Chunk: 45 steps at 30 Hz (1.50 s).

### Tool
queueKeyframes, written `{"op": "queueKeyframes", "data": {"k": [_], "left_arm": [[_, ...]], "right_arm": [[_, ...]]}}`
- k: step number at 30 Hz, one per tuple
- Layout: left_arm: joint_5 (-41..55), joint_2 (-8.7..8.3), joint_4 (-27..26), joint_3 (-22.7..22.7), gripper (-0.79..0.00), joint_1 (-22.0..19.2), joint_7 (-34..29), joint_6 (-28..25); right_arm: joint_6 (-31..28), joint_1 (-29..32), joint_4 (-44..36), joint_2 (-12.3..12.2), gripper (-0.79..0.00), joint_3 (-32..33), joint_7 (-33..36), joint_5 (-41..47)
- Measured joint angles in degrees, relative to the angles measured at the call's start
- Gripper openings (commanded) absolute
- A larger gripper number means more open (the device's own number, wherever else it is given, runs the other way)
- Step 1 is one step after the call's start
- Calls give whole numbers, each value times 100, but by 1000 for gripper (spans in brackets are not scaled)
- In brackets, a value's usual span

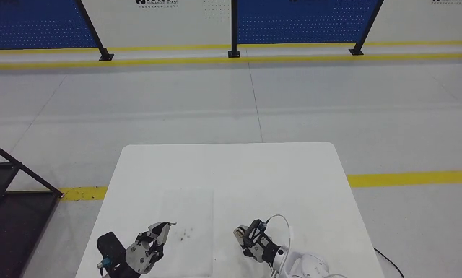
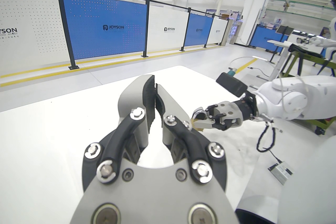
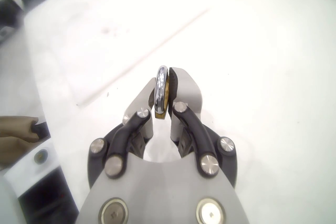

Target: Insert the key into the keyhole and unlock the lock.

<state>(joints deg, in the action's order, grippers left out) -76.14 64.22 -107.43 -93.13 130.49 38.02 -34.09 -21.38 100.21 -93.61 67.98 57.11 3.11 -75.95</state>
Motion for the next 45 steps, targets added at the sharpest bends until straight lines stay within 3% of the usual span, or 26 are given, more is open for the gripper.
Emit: {"op": "queueKeyframes", "data": {"k": [19, 26, 29, 35, 45], "left_arm": [[31, 3, 2, 16, -785, -29, -21, 20], [366, 36, 66, 277, -785, -251, 94, 54], [653, 47, 143, 462, -785, -364, 261, -260], [1594, 75, 310, 864, -785, -687, 300, -1075], [2641, 171, 579, 1566, -785, -1138, 200, -1351]], "right_arm": [[-77, 62, -137, -35, -785, 82, -89, -30], [-97, -250, 72, 52, -785, -41, -382, 701], [-411, -491, 201, 107, -785, -94, -677, 1345], [-1658, -1006, 490, 201, -785, -298, -1036, 2655], [-3225, -1459, 863, 322, -785, -622, -1534, 3846]]}}
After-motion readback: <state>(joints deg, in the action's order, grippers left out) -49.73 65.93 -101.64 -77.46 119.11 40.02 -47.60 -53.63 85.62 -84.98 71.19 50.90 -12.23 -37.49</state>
